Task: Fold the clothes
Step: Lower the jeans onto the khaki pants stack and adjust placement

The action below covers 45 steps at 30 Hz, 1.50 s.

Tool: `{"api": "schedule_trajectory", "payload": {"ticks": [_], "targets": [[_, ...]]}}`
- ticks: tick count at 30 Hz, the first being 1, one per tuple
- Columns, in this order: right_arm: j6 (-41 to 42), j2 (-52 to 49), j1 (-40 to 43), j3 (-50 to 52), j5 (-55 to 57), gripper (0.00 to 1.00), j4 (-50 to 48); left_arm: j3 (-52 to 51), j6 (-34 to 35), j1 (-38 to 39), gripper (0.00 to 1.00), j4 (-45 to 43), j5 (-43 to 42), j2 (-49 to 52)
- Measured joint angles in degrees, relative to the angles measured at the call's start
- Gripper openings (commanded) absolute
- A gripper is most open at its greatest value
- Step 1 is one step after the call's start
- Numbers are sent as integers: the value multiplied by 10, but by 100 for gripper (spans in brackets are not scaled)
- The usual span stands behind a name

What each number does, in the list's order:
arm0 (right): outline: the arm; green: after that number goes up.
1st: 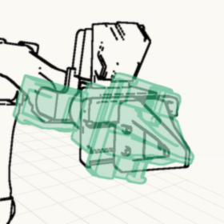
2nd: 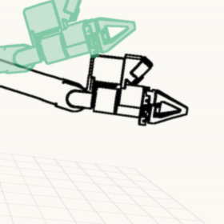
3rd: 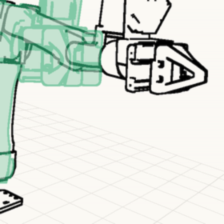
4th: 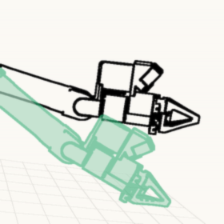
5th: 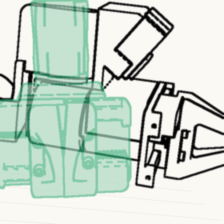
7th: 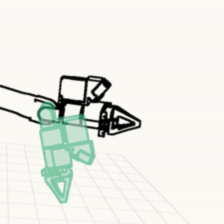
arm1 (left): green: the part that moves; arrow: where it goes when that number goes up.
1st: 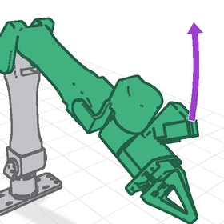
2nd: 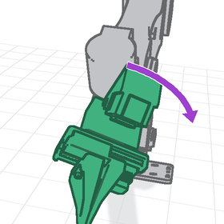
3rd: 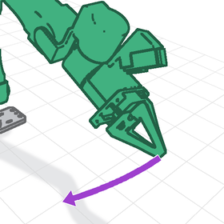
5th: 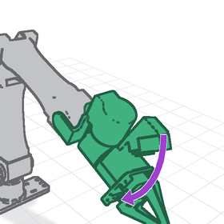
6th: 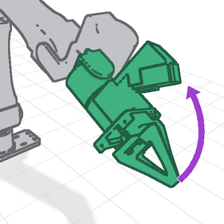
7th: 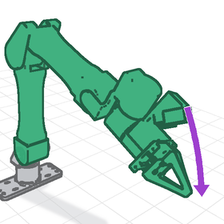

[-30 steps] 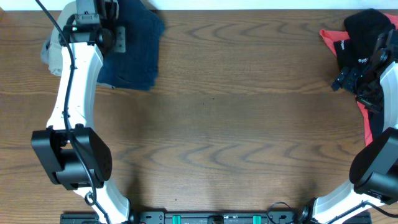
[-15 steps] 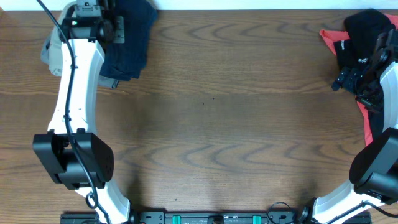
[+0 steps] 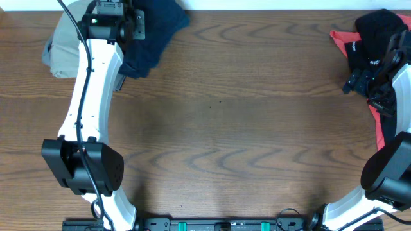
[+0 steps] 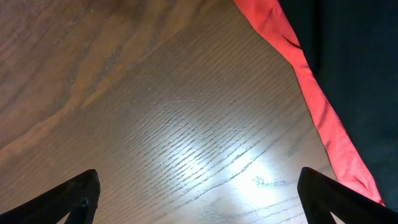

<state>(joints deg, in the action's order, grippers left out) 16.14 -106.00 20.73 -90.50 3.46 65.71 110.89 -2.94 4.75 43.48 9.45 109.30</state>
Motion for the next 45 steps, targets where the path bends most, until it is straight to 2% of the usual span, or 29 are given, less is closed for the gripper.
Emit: {"api": "schedule_trajectory", "payload": {"ticks": [18,35,45], "targets": [[0,0,0,0,0,99,0,0,32,-45,6,-61,19,7],[0,0,0,0,0,99,0,1,32,-97,6,-165,21,66],[0,0,0,0,0,99,0,2,32,-135,6,-207,21,144]]}}
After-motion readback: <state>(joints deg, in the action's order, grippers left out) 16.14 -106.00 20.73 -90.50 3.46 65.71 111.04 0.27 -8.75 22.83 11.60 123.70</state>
